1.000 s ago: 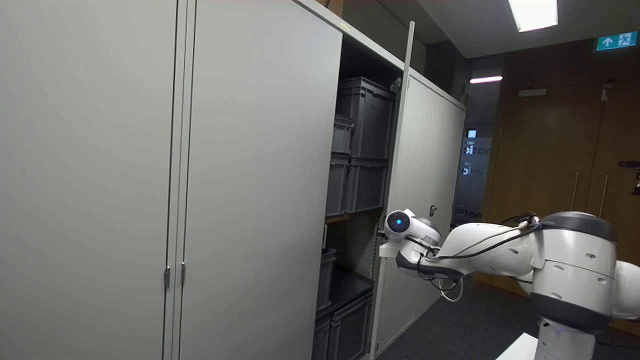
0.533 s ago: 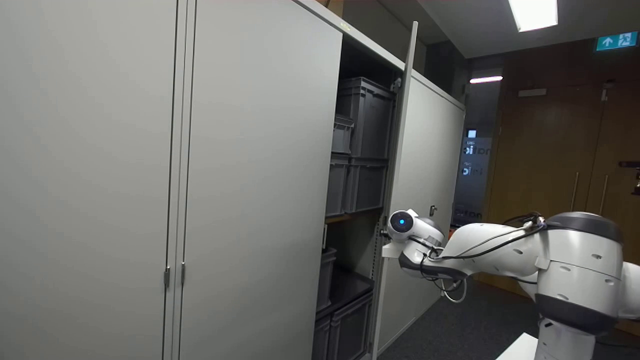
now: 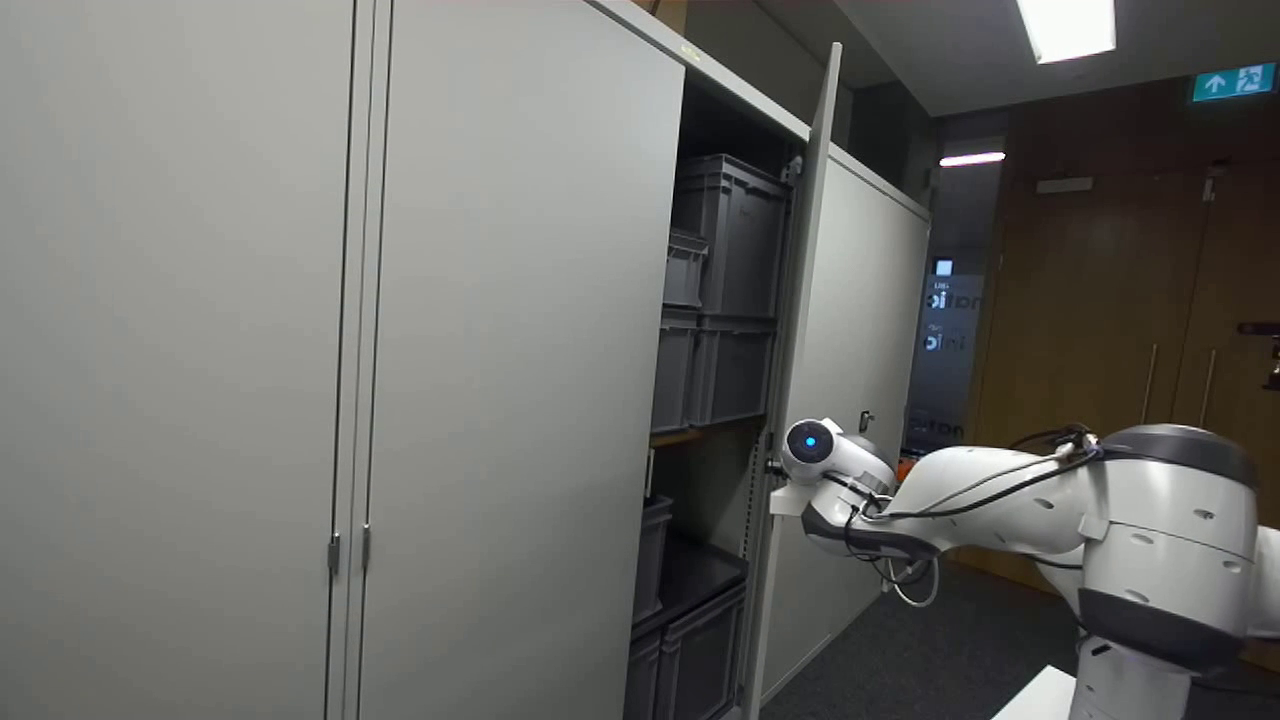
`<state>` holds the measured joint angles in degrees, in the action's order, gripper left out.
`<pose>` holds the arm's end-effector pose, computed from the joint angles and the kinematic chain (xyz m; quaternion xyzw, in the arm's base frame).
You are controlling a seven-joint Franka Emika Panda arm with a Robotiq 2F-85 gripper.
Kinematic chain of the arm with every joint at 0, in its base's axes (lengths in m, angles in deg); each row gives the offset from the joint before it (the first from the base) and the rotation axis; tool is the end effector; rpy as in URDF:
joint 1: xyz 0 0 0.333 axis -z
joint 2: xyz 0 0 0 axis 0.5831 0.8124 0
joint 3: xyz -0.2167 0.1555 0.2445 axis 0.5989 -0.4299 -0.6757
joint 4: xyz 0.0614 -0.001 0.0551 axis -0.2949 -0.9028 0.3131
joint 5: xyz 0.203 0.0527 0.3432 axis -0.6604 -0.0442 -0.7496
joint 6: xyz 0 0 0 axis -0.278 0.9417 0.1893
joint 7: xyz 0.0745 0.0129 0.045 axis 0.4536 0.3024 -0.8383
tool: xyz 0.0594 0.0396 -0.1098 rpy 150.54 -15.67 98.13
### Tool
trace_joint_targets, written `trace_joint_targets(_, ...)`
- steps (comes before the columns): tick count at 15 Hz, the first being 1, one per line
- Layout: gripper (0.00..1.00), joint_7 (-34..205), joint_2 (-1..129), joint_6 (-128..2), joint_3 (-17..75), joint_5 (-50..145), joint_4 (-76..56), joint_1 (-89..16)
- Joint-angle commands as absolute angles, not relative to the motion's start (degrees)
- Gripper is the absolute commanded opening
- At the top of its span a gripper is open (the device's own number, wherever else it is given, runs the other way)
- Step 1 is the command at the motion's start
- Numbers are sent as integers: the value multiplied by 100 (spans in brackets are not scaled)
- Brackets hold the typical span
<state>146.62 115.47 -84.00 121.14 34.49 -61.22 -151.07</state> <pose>0.4597 0.1772 0.3790 0.7702 -0.3370 0.4819 0.2470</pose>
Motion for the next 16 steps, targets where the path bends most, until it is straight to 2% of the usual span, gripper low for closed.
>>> trace_joint_targets(1,100,14356,11533,-8469,12373,3332,-6481,-15355)
trace_joint_targets(16,100,14360,11580,-8471,12480,3211,-6762,-15568)
